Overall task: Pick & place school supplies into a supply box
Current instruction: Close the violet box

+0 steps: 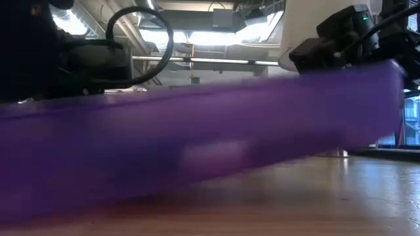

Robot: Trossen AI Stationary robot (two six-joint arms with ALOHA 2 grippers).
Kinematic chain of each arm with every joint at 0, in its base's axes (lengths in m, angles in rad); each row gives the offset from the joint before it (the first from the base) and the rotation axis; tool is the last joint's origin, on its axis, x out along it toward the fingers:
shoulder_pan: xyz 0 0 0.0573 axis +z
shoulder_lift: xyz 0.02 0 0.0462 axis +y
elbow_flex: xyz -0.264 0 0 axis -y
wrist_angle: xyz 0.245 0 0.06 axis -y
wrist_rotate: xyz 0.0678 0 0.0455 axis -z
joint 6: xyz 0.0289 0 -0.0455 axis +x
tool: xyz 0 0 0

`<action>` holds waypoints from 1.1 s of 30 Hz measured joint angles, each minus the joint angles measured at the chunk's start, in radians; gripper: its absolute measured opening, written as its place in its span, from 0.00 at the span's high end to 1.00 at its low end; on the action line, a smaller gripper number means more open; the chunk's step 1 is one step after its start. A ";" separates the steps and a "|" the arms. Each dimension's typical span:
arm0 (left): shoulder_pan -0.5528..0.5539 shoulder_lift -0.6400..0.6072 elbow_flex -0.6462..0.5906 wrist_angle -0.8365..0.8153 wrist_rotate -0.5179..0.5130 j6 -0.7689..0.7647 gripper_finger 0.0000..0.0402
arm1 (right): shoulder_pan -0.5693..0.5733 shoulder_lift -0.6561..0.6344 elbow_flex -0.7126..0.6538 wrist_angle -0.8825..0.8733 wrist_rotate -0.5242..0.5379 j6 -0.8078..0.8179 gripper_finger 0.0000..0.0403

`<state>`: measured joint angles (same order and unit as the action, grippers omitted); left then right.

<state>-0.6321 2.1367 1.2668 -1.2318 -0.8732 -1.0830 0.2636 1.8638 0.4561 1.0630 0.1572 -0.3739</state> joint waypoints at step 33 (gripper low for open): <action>-0.063 -0.023 -0.001 -0.154 0.054 -0.120 0.99 | 0.029 -0.001 0.001 0.098 0.008 -0.023 0.60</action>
<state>-0.6949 2.1139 1.2663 -1.3856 -0.8188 -1.2029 0.2928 1.8629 0.4568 1.1614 0.1648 -0.3965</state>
